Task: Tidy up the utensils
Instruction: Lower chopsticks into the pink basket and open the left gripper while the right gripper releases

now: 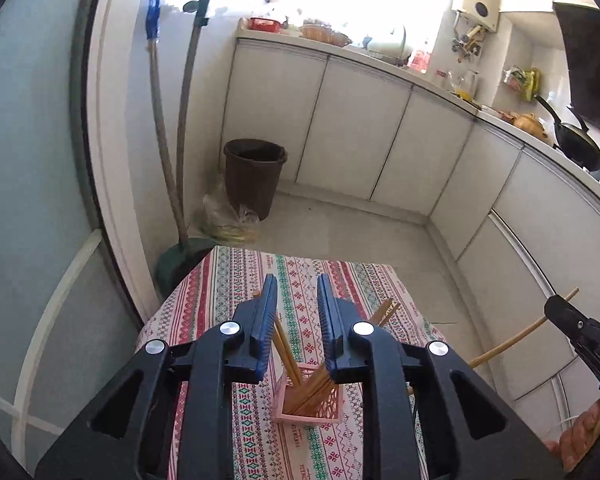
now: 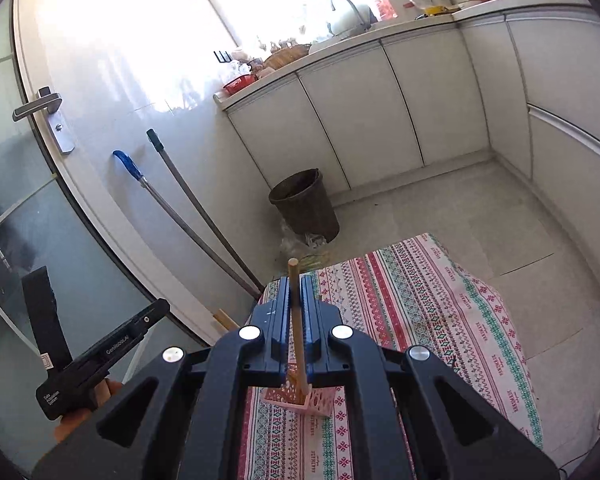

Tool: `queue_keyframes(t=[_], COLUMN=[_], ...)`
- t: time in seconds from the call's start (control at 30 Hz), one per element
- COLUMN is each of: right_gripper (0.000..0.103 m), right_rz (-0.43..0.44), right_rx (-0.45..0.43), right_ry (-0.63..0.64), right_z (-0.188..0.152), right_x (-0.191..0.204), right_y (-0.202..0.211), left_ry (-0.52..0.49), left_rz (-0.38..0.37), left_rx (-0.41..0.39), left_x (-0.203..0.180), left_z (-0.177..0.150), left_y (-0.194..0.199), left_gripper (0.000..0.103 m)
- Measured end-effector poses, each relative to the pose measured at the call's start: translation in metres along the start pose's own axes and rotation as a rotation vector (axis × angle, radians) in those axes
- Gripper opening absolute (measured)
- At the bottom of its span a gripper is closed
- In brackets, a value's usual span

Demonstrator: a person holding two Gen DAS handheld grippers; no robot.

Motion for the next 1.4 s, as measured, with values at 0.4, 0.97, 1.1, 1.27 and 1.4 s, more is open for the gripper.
queue_keyframes(t=[0.4,0.97,1.1,1.27,1.4], right_gripper=[0.006,0.012,0.018,0.027,0.032], right_rz=[0.011,-0.041,-0.053,-0.078,-0.109], right_rx=[0.006,0.096,0.137,0.106,0.102], right_ry=[0.016,0.023,0.035,0.106,0.147], right_z=[-0.004,-0.041,-0.058,-0.056,-0.058], right_x=[0.019,0.012,0.013,0.024,0.025], right_y=[-0.013,-0.107,-0.115,-0.098,-0.087], left_ry=[0.068,0.065,0.056,0.016,-0.029], left_rz=[0.016,0.030,0.021,0.024,0.046], left_rx=[-0.040,-0.015,-0.013,-0.011,0.003], left_x=[0.029,0.037,0.032,0.017,0.006], left_z=[0.005,-0.001,-0.005,-0.011,-0.022], left_y=[0.031,0.026,0.025,0.023,0.016], left_gripper=[0.032,0.032,0.032,0.037,0.039])
Point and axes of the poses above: each gripper's, at about its wrist camera, not at the fingertips, and y roughly against the way its jaws point, x to its left, z to its top, the point moved 6 cm from there along -y, roughly the way its jaws point, and after that the axes turned 13 degrees about z, right-handed, at the moved point
